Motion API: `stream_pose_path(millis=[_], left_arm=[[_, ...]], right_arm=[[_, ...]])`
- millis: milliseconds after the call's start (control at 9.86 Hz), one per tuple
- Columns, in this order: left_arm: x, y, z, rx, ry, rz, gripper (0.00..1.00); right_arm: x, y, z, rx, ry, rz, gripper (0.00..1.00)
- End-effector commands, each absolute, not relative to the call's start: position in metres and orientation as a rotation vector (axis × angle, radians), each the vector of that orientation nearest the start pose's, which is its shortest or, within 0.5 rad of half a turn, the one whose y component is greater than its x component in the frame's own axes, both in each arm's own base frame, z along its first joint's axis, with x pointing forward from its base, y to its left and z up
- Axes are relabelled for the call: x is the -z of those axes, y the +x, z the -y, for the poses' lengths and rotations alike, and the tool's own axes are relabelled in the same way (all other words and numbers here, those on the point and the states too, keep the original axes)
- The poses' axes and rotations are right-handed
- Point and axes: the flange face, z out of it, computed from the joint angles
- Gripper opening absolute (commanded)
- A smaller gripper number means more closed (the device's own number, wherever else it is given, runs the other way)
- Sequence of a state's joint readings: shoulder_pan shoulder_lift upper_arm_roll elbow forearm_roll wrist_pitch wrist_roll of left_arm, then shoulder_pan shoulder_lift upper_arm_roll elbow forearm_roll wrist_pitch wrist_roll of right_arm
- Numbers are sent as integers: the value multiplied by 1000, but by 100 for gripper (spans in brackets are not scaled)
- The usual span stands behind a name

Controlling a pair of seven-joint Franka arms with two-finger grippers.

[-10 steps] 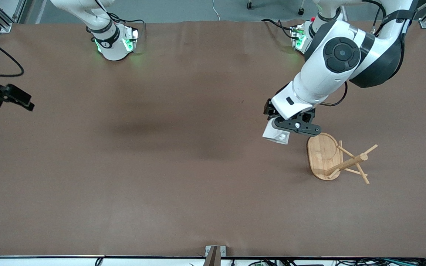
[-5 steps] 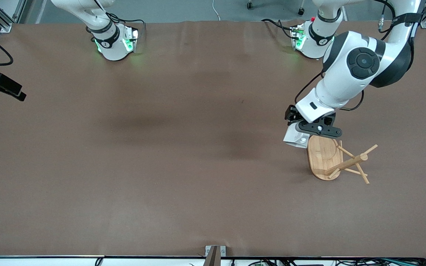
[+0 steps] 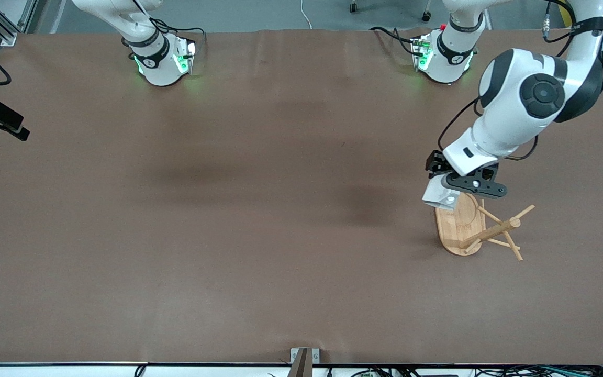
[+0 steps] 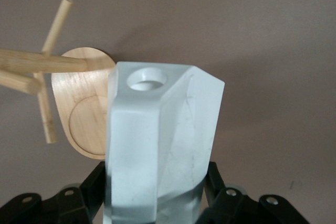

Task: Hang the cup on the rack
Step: 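Carry the cup with the left gripper over the wooden rack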

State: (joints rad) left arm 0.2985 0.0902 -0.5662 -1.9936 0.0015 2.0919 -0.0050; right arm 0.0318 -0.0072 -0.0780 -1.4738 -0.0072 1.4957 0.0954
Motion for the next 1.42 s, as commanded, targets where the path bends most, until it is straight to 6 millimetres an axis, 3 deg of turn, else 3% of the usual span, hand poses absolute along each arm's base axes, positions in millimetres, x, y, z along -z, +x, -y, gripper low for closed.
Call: stream_pose_path(millis=[0,609,710,1319], left_arm=[[-408,559,135,21,-3209,-430,0],[-405,582,130,103,-3243,-455,0],[-402,586,118,102,-3243,-435,0],[-389,593,90,86,-3228,-506,0]], right_arm=[[-669,544,34,32,-3150,-221,100],[-666,541,41,-7,-3148,-259,100],[-665,542,43,-9,-3146,-266,100],[-666,541,47,-2,-3143,-278,100]])
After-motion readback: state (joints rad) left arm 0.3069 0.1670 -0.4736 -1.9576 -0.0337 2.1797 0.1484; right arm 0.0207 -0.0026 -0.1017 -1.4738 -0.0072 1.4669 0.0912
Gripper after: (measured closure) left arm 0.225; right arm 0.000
